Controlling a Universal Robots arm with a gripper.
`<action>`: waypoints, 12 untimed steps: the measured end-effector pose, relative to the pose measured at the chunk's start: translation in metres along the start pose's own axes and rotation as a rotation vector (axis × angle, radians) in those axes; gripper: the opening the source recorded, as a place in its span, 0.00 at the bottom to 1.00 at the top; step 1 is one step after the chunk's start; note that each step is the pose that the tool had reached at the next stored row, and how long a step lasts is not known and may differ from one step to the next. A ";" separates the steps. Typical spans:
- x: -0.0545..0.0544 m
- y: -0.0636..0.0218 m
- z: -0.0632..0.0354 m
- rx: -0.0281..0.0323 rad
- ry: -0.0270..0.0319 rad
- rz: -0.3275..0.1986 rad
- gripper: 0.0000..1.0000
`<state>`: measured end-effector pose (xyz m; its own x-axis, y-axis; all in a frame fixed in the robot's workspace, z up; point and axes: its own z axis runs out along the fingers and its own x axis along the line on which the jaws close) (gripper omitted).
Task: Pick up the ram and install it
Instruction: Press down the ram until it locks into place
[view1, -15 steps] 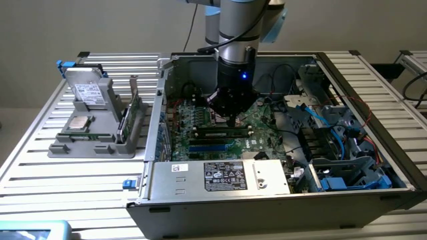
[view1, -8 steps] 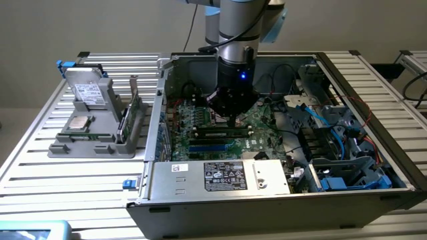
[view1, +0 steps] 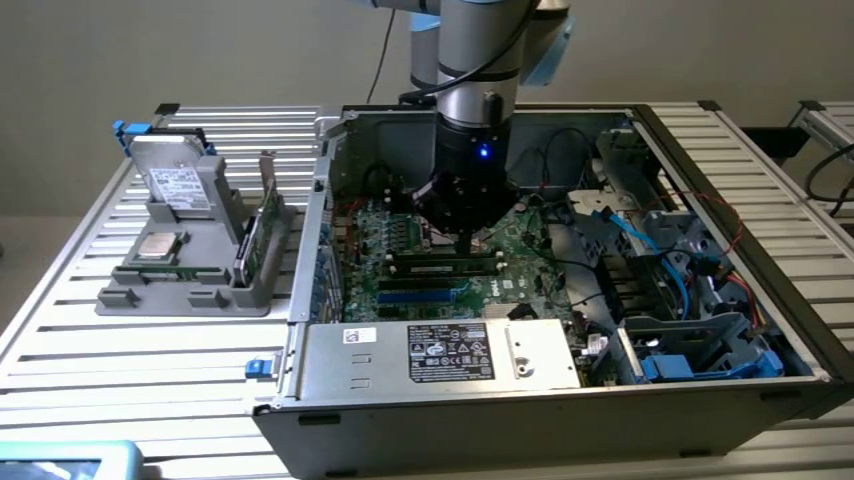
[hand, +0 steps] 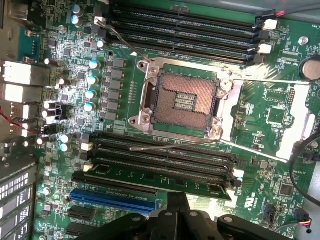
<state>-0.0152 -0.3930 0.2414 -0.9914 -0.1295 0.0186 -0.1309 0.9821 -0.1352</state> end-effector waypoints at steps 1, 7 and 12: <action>0.000 0.0000 0.0000 0.0005 0.0003 0.010 0.11; 0.000 0.0000 0.0000 0.0022 0.0034 0.070 0.11; 0.000 0.0000 0.0000 0.0023 0.0056 0.094 0.11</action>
<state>-0.0153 -0.3930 0.2414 -0.9993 -0.0357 0.0112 -0.0369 0.9896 -0.1389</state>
